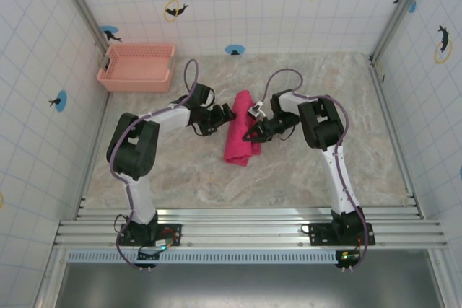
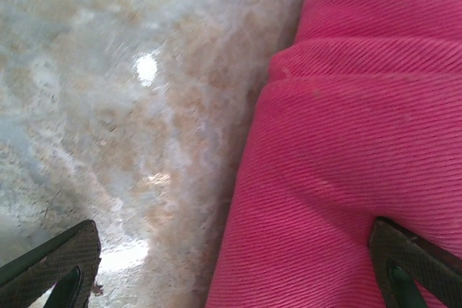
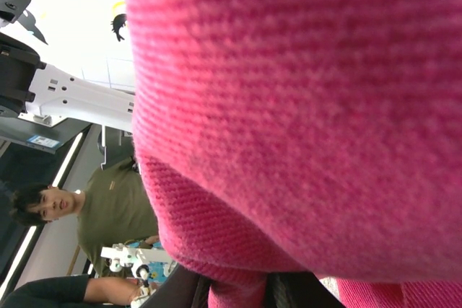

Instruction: Roll up the long pants

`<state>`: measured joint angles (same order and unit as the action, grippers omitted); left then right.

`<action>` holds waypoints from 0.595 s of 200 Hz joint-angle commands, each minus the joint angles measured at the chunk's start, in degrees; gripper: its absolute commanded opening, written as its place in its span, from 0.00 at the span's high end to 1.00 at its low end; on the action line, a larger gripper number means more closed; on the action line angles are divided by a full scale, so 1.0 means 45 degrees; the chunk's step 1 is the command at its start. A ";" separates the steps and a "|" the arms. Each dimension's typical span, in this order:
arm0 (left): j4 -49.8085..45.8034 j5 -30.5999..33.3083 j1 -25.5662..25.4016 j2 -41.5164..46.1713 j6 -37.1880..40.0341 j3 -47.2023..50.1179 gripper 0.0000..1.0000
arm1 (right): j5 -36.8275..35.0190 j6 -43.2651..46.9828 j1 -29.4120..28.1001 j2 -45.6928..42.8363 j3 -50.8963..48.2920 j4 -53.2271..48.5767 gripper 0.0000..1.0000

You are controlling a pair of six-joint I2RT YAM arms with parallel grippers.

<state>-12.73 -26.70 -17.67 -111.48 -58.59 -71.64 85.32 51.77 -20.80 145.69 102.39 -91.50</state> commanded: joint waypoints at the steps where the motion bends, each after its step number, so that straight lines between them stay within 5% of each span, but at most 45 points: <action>1: 0.0580 -0.0556 -0.0336 0.0497 0.0581 -0.1242 0.03 | 0.0200 0.0516 -0.0503 0.1822 -0.1141 -0.2567 0.97; 39: 0.0030 -0.0368 -0.0387 0.1803 0.2342 -0.1577 0.02 | 0.0210 0.0469 -0.0481 0.1821 -0.1112 -0.2539 0.96; 80: -0.3254 -0.0601 -0.0828 -0.0290 0.5079 -0.4662 0.02 | 0.0210 0.0460 -0.0447 0.1777 -0.1152 -0.2557 0.96; 119: -0.6438 0.0733 -0.1086 -0.2476 0.5805 -0.6528 0.03 | 0.0200 0.0478 -0.0252 0.1651 -0.1412 -0.2556 0.96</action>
<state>-27.35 -26.85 -22.22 -115.92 -37.60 -98.41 84.93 52.14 -21.43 145.51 101.93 -92.86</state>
